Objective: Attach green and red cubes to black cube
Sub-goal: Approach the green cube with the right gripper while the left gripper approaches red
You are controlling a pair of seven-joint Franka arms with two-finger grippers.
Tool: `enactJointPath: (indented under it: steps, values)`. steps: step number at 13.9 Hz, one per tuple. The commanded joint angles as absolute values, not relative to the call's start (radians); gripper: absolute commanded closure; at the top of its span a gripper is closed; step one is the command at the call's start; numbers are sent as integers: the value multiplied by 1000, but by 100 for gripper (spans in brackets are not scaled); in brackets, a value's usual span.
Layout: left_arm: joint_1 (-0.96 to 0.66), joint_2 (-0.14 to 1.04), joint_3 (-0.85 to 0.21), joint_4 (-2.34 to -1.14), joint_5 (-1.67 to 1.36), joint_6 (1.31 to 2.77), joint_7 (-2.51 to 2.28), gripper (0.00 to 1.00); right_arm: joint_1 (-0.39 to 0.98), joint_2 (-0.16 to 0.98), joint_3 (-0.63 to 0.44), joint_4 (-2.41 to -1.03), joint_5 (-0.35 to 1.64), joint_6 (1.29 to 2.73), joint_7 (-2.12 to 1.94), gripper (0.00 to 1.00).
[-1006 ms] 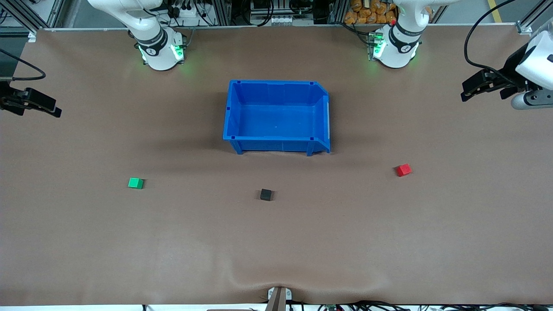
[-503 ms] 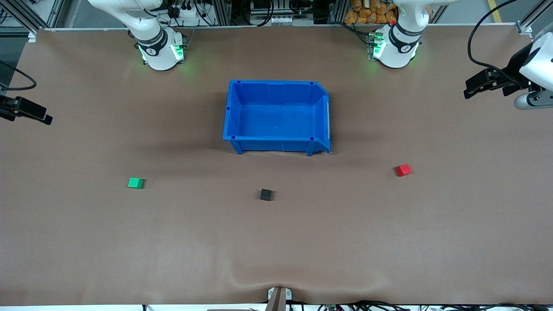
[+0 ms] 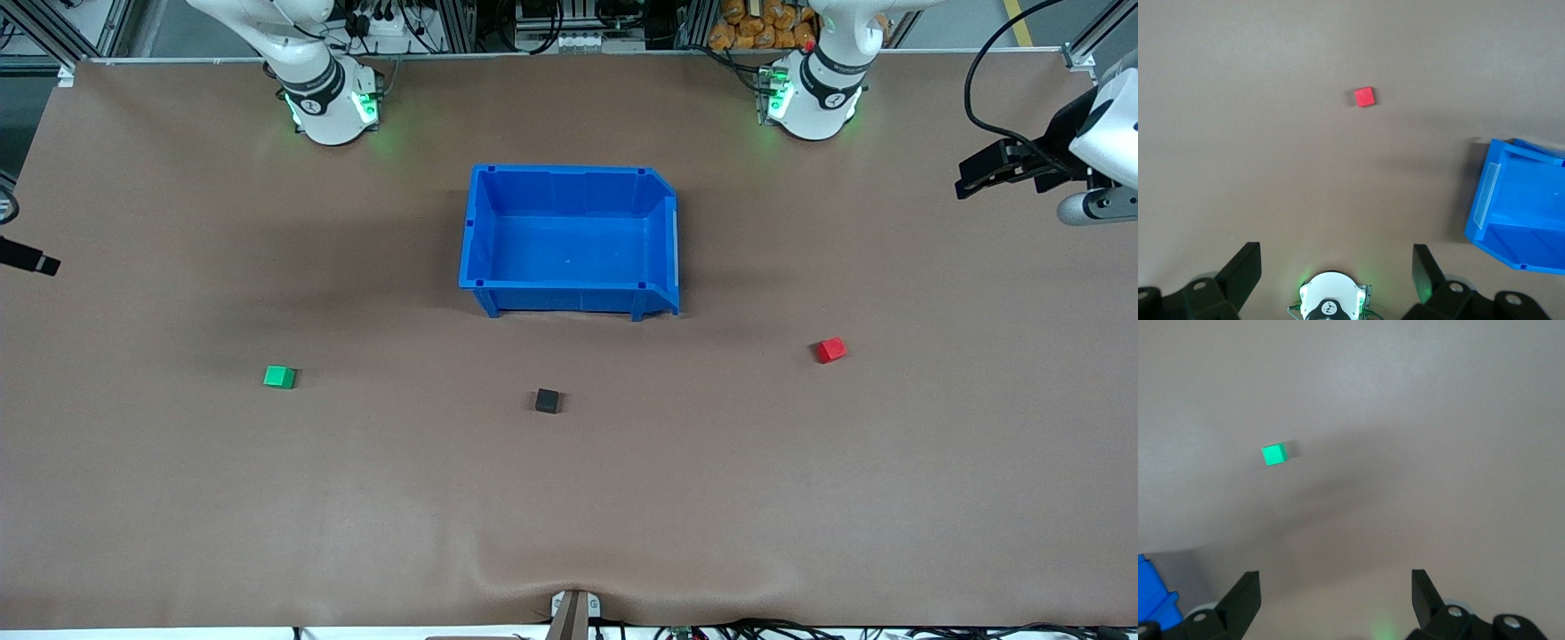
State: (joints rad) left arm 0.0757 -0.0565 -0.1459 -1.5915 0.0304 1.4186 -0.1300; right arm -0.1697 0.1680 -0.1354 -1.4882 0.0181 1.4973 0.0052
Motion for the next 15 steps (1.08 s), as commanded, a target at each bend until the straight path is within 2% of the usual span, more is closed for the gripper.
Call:
enactJointPath:
  steps: [1,5,9,15]
  values:
    - [100,-37,-152,-1585,52,1419,-107,0,-176,225,-120,-1451,18,1509,21,0]
    - [100,-5,-152,-1641,52,1506,-107,0,-158,281,-114,-1450,31,1529,21,0]
    - [95,73,-155,-1646,52,1572,-107,0,-112,354,-114,-1451,89,1583,21,0]
    - [100,189,-161,-1644,49,1660,-132,0,-91,377,-114,-1451,94,1600,21,0]
